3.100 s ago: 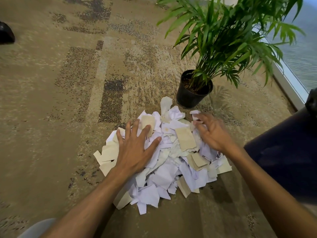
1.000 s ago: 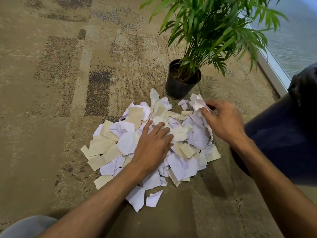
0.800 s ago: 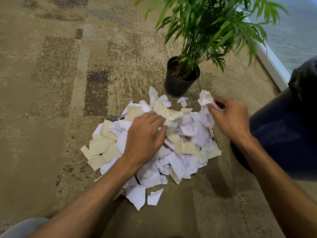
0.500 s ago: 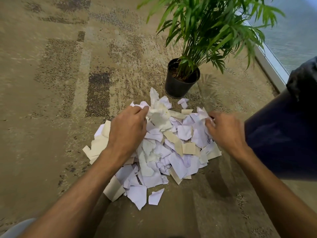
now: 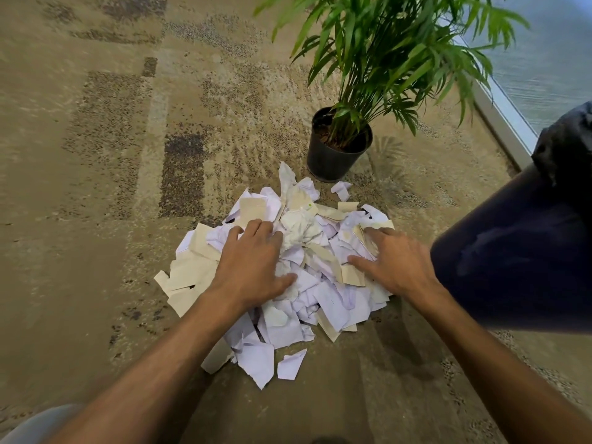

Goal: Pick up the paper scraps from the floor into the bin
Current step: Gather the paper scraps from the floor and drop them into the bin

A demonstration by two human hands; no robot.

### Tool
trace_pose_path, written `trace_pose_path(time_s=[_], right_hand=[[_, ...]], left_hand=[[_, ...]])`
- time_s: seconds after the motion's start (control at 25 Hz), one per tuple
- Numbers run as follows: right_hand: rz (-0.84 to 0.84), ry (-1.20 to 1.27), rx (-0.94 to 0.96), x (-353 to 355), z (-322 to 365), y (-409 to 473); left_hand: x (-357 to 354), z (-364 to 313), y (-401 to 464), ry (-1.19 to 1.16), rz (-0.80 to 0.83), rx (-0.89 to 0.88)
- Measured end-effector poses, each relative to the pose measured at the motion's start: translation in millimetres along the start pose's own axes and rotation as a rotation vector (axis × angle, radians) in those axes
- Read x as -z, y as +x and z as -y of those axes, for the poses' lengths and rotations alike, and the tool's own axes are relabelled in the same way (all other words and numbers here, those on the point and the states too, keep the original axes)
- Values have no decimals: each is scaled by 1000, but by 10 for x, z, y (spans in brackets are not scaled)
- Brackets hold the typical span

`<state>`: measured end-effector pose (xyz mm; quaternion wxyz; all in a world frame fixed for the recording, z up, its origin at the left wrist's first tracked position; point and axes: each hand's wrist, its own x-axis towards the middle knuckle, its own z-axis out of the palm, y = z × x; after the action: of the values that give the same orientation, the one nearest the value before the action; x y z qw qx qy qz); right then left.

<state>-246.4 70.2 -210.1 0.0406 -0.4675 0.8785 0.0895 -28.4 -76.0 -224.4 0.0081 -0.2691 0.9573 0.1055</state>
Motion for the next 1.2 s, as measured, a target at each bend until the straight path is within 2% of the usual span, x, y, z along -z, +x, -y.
trace_pose_path(time_s=[0.16, 0.4, 0.68, 0.88, 0.96, 1.12, 1.2], right_hand=[[-24, 13, 9, 44, 89, -1], [67, -33, 49, 134, 26, -7], [-89, -60, 123, -26, -18, 54], [-360, 136, 74, 93, -56, 14], [-412, 224, 35, 154, -60, -3], [-239, 337, 6, 146, -40, -51], [-267, 461, -42, 236, -38, -81]], left_hand=[[-17, -52, 45, -47, -147, -3], [63, -77, 36, -24, -142, 31], [-71, -26, 67, -117, -254, 21], [-1, -31, 104, -247, -336, 32], [41, -63, 96, -327, -380, 61], [108, -103, 85, -464, -449, 114], [183, -129, 93, -524, -462, 138]])
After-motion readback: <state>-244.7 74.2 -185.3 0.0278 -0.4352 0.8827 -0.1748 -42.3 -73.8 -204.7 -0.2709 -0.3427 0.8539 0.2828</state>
